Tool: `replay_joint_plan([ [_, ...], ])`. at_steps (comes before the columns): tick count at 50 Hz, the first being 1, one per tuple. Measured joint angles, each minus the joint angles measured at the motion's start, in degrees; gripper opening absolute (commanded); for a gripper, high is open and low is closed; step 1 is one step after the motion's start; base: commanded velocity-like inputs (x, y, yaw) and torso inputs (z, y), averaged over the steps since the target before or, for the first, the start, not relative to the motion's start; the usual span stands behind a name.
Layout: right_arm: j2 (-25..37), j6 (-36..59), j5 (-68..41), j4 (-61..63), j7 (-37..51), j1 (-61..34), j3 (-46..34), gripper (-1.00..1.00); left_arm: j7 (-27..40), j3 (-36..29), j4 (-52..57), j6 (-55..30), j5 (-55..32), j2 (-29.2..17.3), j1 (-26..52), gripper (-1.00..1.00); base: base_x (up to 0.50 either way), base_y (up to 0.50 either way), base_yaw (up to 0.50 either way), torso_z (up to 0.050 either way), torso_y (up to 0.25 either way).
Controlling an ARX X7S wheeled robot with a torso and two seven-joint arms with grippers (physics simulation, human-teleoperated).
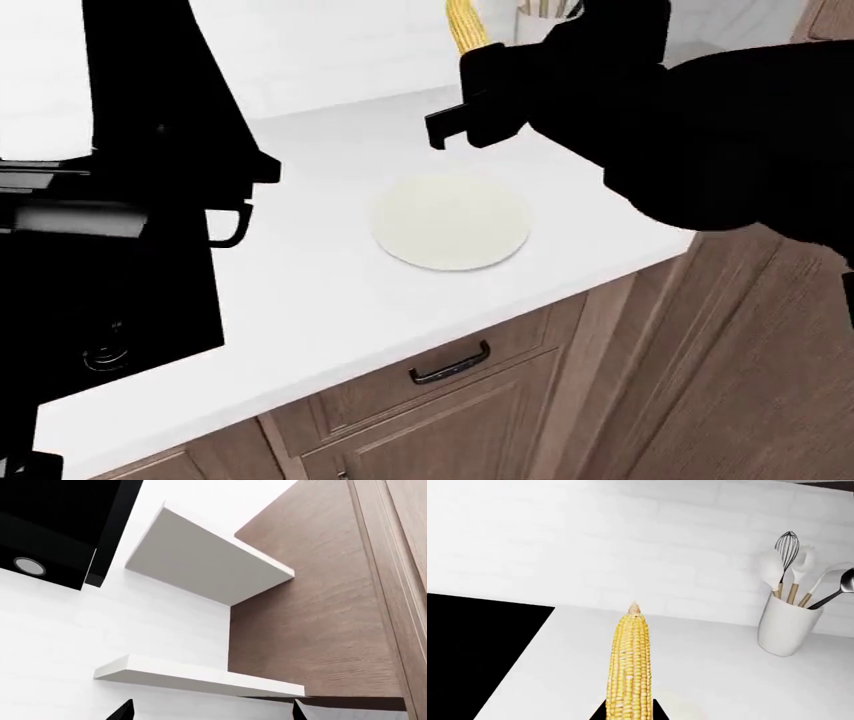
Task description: Pick the corn from the oven and place it on the plate on the counter.
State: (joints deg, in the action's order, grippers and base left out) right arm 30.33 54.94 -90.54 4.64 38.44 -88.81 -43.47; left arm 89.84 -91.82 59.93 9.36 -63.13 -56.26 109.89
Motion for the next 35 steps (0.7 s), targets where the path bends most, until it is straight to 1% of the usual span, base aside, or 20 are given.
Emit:
replay_joint_plan([
  [20,-6.7,-5.1,14.7,-19.0,-16.8,-1.7,-7.1,-1.00,0.1,-2.0,0.0,1.2,-0.1,-0.3,2.3,1.00,0.00,0.00,0.00,0.000,0.000],
  [27,-9.4,-7.9,19.2,-27.4,-21.9,-2.1,-9.5,-1.00,0.1,-2.4,0.0,1.5,0.0,-0.3,2.4,1.00,0.00,0.00,0.00,0.000,0.000],
  [35,-14.2,-12.0,24.5,-40.0,-28.9,-3.7,-12.4,-1.00,0.1,-2.2,0.0,1.4,0.3,-0.2,1.8,1.00,0.00,0.00,0.00,0.000,0.000],
])
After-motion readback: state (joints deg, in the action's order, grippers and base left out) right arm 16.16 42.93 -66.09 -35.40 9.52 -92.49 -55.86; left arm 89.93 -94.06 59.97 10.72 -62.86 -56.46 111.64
